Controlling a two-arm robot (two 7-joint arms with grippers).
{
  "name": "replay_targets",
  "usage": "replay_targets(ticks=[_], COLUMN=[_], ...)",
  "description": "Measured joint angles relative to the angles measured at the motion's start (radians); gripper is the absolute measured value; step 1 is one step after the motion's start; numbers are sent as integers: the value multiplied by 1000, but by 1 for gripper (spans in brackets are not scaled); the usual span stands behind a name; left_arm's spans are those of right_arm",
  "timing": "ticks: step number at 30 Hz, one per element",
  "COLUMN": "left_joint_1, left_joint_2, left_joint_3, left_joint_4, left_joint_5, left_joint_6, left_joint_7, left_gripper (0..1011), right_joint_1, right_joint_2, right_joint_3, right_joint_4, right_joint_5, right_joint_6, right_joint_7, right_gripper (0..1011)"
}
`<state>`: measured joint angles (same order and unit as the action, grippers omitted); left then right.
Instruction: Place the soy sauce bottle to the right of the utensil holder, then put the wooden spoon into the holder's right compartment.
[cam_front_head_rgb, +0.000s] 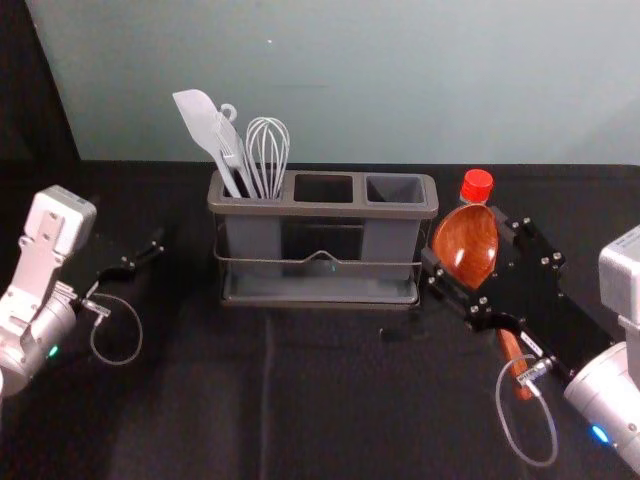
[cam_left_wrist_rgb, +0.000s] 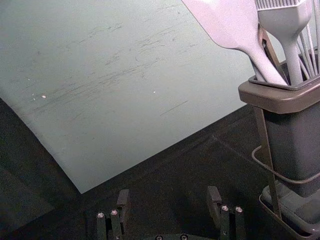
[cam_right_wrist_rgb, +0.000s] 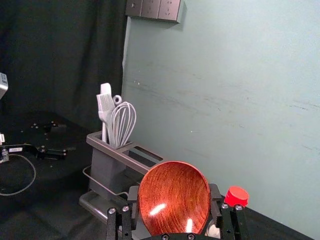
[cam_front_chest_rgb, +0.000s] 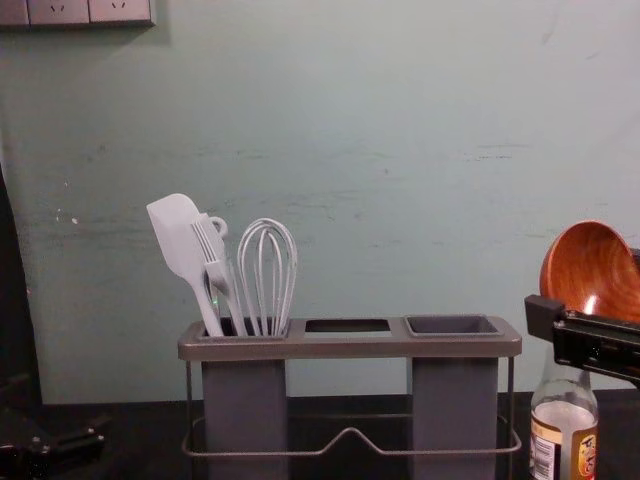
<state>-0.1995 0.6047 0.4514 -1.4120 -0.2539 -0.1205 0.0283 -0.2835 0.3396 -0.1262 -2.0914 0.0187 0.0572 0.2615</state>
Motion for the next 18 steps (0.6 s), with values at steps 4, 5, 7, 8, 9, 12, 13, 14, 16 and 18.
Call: replay_targets(ticks=[4,5,7,8,9,12,13,14,16,18], left_joint_1=[0,0,0,0,0,0,0,0,0,0], left_joint_2=[0,0,0,0,0,0,0,0,0,0], left_joint_3=[0,0,0,0,0,0,0,0,0,0], left_joint_4=[0,0,0,0,0,0,0,0,0,0], left_joint_5=[0,0,0,0,0,0,0,0,0,0], left_joint_6=[0,0,0,0,0,0,0,0,0,0], left_joint_7=[0,0,0,0,0,0,0,0,0,0], left_gripper=[1000,1000,1000,1000,1000,1000,1000,1000,1000,1000], right_joint_1=[23,34,73,89,124,185,225,244,302,333], right_joint_2=[4,4,3,2,-2,-11,-18,-22,-34,-40], right_joint_3=[-6,-8,-19,-23,-32,-46,-57,-63,-79,-86], right_joint_4=[7,11,24,30,44,70,95,107,145,169], right_joint_5=[-3,-4,-6,-5,-2,2,6,8,15,20], right_joint_6=[-6,-10,-22,-26,-34,-50,-64,-71,-93,-106], right_joint_7=[0,0,2,5,9,15,19,21,25,29], right_gripper=[838,838,838,837,837,838,838,838,837,837])
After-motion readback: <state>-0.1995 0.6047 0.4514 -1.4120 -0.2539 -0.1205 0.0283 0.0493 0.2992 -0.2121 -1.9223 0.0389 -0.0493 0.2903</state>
